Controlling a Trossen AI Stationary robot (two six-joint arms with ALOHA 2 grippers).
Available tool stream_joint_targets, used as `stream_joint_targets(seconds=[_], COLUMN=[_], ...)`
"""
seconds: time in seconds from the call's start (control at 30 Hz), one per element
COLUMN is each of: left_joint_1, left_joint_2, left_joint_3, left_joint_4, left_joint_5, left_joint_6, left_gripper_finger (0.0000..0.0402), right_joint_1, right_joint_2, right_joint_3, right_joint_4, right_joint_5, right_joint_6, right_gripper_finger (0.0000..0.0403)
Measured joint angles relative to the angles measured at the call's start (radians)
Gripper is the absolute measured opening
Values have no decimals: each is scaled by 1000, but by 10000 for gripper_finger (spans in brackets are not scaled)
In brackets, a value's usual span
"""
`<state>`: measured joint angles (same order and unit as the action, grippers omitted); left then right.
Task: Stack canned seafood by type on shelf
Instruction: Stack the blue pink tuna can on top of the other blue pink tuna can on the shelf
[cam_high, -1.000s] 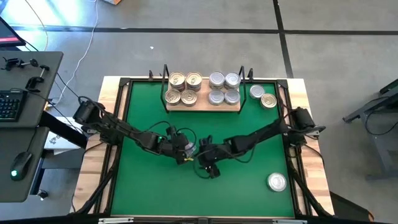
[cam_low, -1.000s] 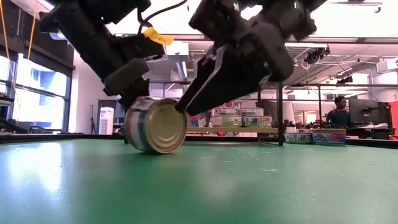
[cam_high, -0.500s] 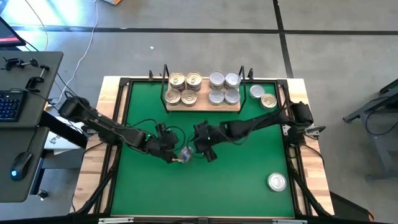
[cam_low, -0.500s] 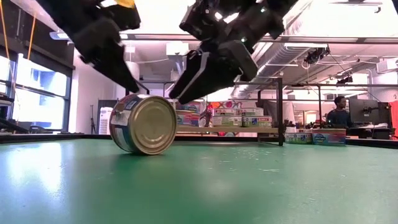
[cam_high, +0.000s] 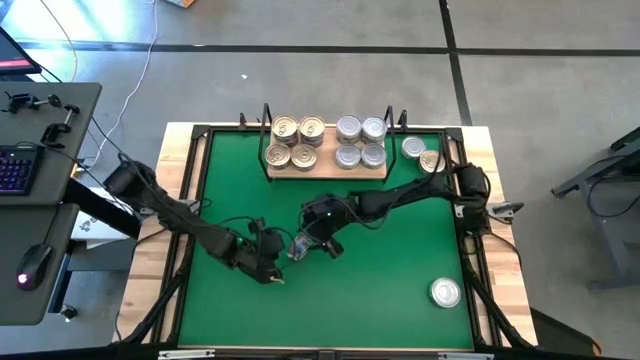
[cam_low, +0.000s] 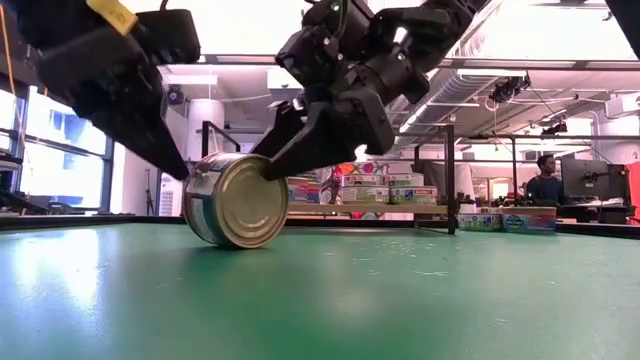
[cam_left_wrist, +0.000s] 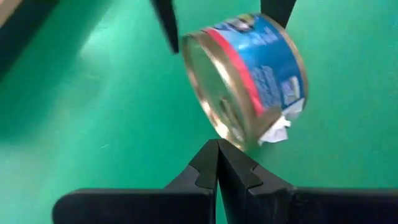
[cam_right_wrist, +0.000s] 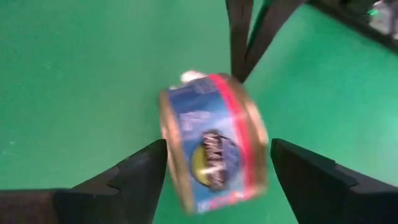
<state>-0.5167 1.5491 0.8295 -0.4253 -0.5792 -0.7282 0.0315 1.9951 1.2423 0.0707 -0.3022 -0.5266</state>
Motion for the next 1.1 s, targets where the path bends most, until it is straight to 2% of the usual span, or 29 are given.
stream_joint_targets(seconds=[0.1, 0.2, 0.27, 0.43, 0.63, 0.83, 1.0, 1.1], left_joint_1=[0, 5, 5, -26, -120, -215, -269, -288], left_joint_2=[48, 63, 52, -28, -125, -140, -138, -139], left_joint_3=[0, 0, 0, 1, 1, 1, 1, 1], left_joint_4=[58, 56, 23, -124, -369, -469, -480, -480], left_joint_5=[-10, -15, -21, -69, -200, -280, -349, -377], left_joint_6=[23, 22, 5, -87, -327, -491, -557, -570], left_gripper_finger=[0, 0, 0, 0, 0, 0, 0, 0], right_joint_1=[13, 27, 35, 52, 85, 97, 79, 28], right_joint_2=[22, 33, 33, 33, 34, -5, -26, -13], right_joint_3=[0, 0, 0, 0, 0, 9, 120, 198], right_joint_4=[4, 17, 19, 55, 75, 67, 43, 37], right_joint_5=[-21, -35, -36, -17, 179, 385, 693, 755], right_joint_6=[-21, -30, -31, -28, -30, -61, -262, -429], right_gripper_finger=[291, 284, 264, 178, 179, 179, 179, 179])
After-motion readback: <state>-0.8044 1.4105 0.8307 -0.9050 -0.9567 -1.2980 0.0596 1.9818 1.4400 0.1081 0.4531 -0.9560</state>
